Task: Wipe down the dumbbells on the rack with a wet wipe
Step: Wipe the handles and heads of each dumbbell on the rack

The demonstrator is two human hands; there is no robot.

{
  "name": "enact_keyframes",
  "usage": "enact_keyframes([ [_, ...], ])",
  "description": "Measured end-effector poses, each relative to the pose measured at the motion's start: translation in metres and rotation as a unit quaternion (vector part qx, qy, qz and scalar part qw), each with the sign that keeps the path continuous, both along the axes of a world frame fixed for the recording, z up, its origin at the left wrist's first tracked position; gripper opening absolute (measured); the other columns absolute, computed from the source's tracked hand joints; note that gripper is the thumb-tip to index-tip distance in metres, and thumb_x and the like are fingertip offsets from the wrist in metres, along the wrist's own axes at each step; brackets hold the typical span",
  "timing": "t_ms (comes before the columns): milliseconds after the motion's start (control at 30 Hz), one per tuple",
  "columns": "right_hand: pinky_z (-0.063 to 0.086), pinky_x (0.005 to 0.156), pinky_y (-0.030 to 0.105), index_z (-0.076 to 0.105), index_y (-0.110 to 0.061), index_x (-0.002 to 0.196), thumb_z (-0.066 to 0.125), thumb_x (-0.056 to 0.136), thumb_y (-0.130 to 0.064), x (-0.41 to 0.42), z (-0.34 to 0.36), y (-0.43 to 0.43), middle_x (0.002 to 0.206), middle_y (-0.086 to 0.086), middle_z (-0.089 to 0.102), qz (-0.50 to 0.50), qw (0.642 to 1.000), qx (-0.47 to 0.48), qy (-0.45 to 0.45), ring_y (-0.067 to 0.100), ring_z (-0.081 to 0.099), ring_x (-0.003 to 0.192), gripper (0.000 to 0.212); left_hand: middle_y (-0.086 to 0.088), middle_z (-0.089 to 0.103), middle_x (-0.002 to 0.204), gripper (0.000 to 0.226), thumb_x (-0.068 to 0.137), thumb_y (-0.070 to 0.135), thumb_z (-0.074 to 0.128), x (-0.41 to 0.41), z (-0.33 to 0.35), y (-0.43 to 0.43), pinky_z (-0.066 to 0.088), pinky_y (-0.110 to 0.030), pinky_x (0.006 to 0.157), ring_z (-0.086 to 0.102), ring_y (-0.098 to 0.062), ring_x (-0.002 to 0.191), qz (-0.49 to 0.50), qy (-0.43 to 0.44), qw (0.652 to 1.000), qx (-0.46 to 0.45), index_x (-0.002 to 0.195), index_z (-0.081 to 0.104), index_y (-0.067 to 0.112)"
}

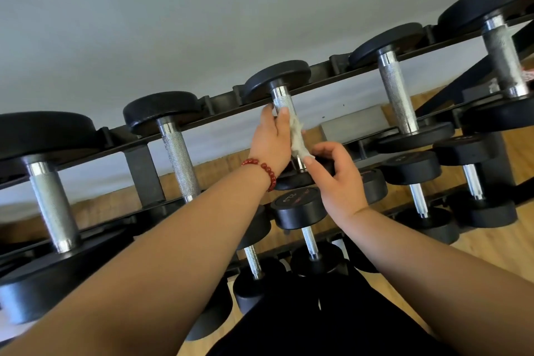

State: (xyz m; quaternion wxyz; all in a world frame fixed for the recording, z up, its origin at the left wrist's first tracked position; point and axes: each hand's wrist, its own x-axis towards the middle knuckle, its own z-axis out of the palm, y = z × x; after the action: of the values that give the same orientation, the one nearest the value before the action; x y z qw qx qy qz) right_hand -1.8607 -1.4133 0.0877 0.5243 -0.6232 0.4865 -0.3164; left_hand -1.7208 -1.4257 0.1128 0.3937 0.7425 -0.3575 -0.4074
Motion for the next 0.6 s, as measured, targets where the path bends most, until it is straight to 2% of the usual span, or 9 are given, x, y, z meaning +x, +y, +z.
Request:
enact_keyframes([
  [67,0.047,0.082,0.014,0.056,-0.032,0.103,0.065,0.088,-0.034,0.000,-0.002,0.000,0.104,-0.008,0.062,0.001,1.000,-0.009,0.008,0.002,0.058,0.100,0.017,0.001,0.055,0.117,0.046,0.104,0.043,0.028,-0.002,0.001,-0.003,0.056,-0.042,0.087,0.066,-0.022,0.102,0.030,-0.009,1.000,-0.005,0.143,0.032,0.019],
  [100,0.048,0.084,0.019,0.058,-0.029,0.104,0.065,0.089,-0.033,0.001,-0.004,0.000,0.103,-0.007,0.062,-0.001,1.000,-0.010,0.009,0.004,0.058,0.100,0.017,-0.001,0.056,0.120,0.046,0.104,0.042,0.027,-0.003,0.001,-0.002,0.056,-0.036,0.086,0.065,-0.019,0.101,0.030,-0.014,0.999,-0.004,0.142,0.034,0.017],
  [167,0.049,0.085,0.022,0.059,-0.025,0.104,0.065,0.088,-0.037,0.001,-0.008,0.000,0.102,-0.006,0.063,-0.009,1.000,-0.013,0.007,0.005,0.058,0.099,0.021,-0.001,0.055,0.118,0.045,0.104,0.041,0.028,-0.007,0.004,0.001,0.050,-0.016,0.073,0.060,-0.008,0.095,0.003,-0.024,1.000,0.006,0.141,0.034,0.015],
  [233,0.046,0.082,0.014,0.059,-0.026,0.103,0.060,0.081,-0.049,0.002,-0.008,0.000,0.101,-0.008,0.062,-0.013,1.000,-0.022,0.007,0.001,0.057,0.097,0.032,0.002,0.050,0.114,0.051,0.103,0.043,0.033,-0.008,0.007,0.005,0.044,-0.005,0.057,0.055,-0.001,0.086,-0.042,-0.023,0.999,0.014,0.145,0.026,0.015],
  [333,0.042,0.079,0.010,0.058,-0.026,0.102,0.059,0.080,-0.049,0.001,-0.007,-0.001,0.099,-0.009,0.062,-0.009,1.000,-0.020,0.002,0.001,0.056,0.096,0.032,0.004,0.047,0.113,0.065,0.098,0.044,0.047,-0.003,0.005,0.009,0.043,-0.003,0.052,0.052,0.003,0.079,-0.079,-0.021,0.996,0.023,0.149,0.015,0.019],
  [433,0.045,0.079,0.013,0.060,-0.023,0.101,0.057,0.078,-0.053,0.001,-0.009,-0.001,0.097,-0.008,0.062,-0.010,1.000,-0.025,-0.002,0.004,0.057,0.094,0.038,0.001,0.051,0.118,0.064,0.098,0.042,0.050,0.000,0.002,0.011,0.044,-0.003,0.053,0.052,0.002,0.078,-0.082,-0.051,0.995,0.026,0.149,0.019,0.020],
  [500,0.046,0.079,0.014,0.061,-0.020,0.102,0.055,0.077,-0.055,0.002,-0.010,-0.001,0.097,-0.006,0.062,-0.013,1.000,-0.025,-0.004,0.005,0.058,0.094,0.043,-0.001,0.054,0.121,0.057,0.101,0.040,0.044,-0.001,0.002,0.012,0.043,-0.003,0.052,0.053,0.001,0.077,-0.059,-0.057,0.996,0.026,0.150,0.022,0.021],
  [600,0.045,0.080,0.013,0.061,-0.020,0.100,0.056,0.075,-0.054,0.003,-0.010,-0.001,0.097,-0.006,0.063,-0.019,0.999,-0.021,-0.014,0.005,0.058,0.095,0.043,0.006,0.050,0.114,0.056,0.102,0.038,0.042,0.004,0.006,0.016,0.043,-0.003,0.052,0.054,-0.002,0.080,0.028,-0.055,0.998,0.015,0.152,0.019,0.026],
])
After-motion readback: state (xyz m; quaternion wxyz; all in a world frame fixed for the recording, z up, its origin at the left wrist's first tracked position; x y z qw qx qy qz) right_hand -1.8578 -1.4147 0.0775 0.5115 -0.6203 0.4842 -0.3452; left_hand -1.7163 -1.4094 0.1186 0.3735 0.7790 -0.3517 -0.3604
